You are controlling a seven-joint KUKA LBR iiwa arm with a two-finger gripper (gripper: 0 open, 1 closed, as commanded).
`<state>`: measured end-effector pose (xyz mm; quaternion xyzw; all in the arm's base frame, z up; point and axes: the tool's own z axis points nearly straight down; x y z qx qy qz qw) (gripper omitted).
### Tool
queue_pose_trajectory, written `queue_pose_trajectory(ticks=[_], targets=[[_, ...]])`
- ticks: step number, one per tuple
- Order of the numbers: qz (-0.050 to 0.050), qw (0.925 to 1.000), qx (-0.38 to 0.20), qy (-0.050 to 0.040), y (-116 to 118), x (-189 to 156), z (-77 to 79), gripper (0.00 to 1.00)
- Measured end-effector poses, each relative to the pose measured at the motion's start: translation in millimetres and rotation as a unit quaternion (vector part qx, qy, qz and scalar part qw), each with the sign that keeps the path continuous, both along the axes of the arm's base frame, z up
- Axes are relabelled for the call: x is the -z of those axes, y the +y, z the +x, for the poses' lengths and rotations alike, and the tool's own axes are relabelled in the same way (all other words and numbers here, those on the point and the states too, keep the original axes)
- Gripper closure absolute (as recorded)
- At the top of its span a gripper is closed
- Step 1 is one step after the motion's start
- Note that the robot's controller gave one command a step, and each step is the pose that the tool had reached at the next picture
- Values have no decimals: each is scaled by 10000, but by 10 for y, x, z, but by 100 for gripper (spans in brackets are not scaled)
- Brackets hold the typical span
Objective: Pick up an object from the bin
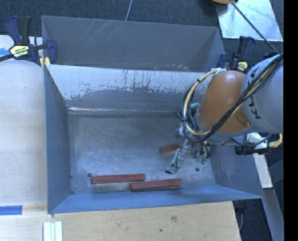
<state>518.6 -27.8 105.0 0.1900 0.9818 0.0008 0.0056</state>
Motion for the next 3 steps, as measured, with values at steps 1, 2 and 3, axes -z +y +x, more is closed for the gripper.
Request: queue_pose_trajectory(ticks=[1, 2, 3], targets=[[-6, 10000, -34, 16, -135, 337, 164, 100], [-6, 10000, -35, 17, -135, 335, 163, 100], [-1, 9997, 249, 36, -403, -1212, -135, 100]])
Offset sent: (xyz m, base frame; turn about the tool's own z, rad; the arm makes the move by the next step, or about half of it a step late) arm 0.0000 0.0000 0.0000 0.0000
